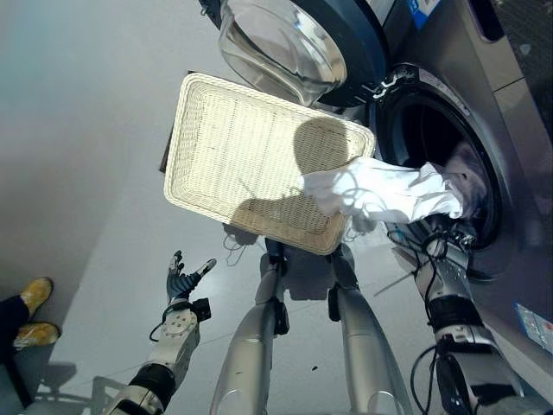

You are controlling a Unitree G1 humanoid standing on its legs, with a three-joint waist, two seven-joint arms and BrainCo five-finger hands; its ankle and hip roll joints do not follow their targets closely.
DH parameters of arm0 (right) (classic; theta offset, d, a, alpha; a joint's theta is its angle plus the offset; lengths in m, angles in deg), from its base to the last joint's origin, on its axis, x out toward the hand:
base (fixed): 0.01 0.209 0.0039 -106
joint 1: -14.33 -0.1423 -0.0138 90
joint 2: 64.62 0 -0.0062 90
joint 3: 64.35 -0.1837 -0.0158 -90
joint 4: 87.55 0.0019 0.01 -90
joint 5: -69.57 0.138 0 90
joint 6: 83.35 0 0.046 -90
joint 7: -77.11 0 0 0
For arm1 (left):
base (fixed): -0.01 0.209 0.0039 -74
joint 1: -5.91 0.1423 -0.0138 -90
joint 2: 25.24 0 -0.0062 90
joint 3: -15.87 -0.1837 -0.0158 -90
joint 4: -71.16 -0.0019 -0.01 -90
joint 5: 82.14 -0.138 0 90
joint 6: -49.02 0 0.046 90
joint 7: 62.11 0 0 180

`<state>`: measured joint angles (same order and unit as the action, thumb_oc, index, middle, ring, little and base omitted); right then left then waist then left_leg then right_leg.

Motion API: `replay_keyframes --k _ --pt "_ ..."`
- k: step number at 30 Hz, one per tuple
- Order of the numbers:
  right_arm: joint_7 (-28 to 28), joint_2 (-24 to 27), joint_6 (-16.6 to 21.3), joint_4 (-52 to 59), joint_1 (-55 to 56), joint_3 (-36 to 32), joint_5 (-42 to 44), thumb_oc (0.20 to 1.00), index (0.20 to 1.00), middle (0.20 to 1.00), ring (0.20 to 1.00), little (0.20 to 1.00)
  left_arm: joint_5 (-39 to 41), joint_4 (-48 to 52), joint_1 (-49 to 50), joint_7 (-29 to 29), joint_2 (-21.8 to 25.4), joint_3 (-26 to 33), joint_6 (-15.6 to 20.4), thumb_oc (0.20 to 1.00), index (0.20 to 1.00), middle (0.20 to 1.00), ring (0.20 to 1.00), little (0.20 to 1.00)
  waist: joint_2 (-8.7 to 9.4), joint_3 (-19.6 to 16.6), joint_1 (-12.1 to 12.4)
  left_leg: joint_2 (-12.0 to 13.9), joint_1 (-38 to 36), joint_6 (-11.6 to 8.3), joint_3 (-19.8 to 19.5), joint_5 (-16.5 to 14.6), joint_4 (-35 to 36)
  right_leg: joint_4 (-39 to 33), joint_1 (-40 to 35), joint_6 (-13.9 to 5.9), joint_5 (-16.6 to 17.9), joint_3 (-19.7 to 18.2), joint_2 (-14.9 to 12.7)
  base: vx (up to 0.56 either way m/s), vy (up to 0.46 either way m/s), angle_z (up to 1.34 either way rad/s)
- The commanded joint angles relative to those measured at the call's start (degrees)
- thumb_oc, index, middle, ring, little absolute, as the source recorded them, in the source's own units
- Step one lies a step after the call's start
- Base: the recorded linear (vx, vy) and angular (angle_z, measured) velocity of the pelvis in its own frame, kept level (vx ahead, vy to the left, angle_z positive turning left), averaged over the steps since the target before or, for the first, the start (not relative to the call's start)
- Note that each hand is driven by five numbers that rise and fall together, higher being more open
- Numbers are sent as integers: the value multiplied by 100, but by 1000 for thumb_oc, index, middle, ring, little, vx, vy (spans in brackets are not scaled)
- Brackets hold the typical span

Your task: Put the clothes into the washing machine.

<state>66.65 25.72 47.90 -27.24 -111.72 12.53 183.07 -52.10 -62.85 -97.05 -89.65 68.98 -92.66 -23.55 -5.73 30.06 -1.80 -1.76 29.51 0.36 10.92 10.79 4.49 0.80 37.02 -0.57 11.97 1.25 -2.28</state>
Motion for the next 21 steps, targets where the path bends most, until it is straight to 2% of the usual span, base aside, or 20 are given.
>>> replay_keyframes --k 1,3,5,6,11,13,14,15,16,17,20,21 --pt "-560 1198 1751 297 27 -807 -140 200 200 200 200 200 -46 -138 -49 -167 -120 -8 -153 1000 1000 1000 1000 1000 -229 -27 -133 -190 255 -190 -258 -512 -740 633 -29 -466 -498 417 -81 29 -32 0" --pt "-844 1300 1974 250 -92 -827 -327 200 200 200 200 200 -62 -144 -67 -165 -129 -18 -186 1000 1000 1000 1000 1000 -237 -27 -125 -199 253 -186 -267 -515 -751 630 -38 -460 -495 420 -82 12 -17 0" --pt "-1606 1614 2312 171 -317 -793 -811 200 200 200 200 200 -66 -90 -103 -156 -89 -66 -283 1000 1000 1000 1000 1000 -261 -27 -97 -205 289 -189 -288 -515 -796 639 -39 -435 -514 434 -78 28 -43 -2" --pt "-1778 1726 2420 123 -407 -772 -866 200 200 200 200 200 -87 -88 -106 -141 -84 -68 -303 1000 1000 1000 1000 1000 -268 -27 -85 -208 298 -188 -300 -510 -805 643 -42 -428 -520 436 -72 0 0 0" --pt "-1996 2333 3049 -307 -756 -715 -50 200 200 200 200 200 -43 -38 -120 -74 48 -138 -336 1000 1000 1000 1000 1000 -320 -27 -23 -207 374 -210 -370 -465 -824 708 -9 -395 -577 472 -57 30 -67 0" --pt "-2234 2513 3237 -407 -877 -720 -50 200 200 200 200 200 -74 2 -115 -63 92 -170 -377 1000 1000 1000 1000 1000 -339 -27 -2 -206 385 -217 -402 -445 -798 733 3 -383 -602 485 -47 23 -60 2" --pt "-2288 2545 3266 -431 -900 -713 -50 260 260 260 260 260 -77 17 -117 -61 107 -183 -397 1000 1000 1000 1000 1000 -346 -27 3 -204 392 -220 -408 -440 -795 743 10 -378 -610 488 -44 29 -46 5" --pt "-2424 2653 3348 -494 -939 -674 -50 470 470 470 470 470 -63 42 -96 -40 146 -197 -408 1000 1000 1000 1000 1000 -357 -27 11 -203 402 -226 -424 -425 -793 765 21 -366 -623 487 -35 29 -46 4" --pt "-2452 2713 3348 -547 -975 -650 -50 586 586 586 586 586 -49 58 -74 -32 173 -224 -411 1000 1000 1000 1000 1000 -360 -27 18 -209 411 -229 -437 -416 -796 779 31 -357 -625 486 -24 42 -63 2" --pt "-2413 2860 3057 -691 -1029 -590 -50 1000 1000 1000 1000 1000 -10 128 -63 -25 229 -257 -465 1000 1000 1000 1000 1000 -371 -27 20 -206 430 -244 -460 -398 -789 800 47 -340 -646 495 -13 45 -61 3" --pt "-2260 2987 2172 -820 -1113 -477 -50 1000 1000 1000 1000 1000 52 198 -43 -20 274 -280 -523 1000 1000 1000 1000 1000 -376 -27 26 -200 474 -249 -470 -377 -794 832 92 -321 -658 512 4 25 -27 2" --pt "-2259 2990 1998 -864 -1119 -455 -50 1000 1000 1000 1000 1000 52 194 -49 -24 269 -284 -527 1000 1000 1000 1000 1000 -375 -27 25 -200 480 -248 -468 -376 -795 837 99 -317 -661 514 7 0 0 0"
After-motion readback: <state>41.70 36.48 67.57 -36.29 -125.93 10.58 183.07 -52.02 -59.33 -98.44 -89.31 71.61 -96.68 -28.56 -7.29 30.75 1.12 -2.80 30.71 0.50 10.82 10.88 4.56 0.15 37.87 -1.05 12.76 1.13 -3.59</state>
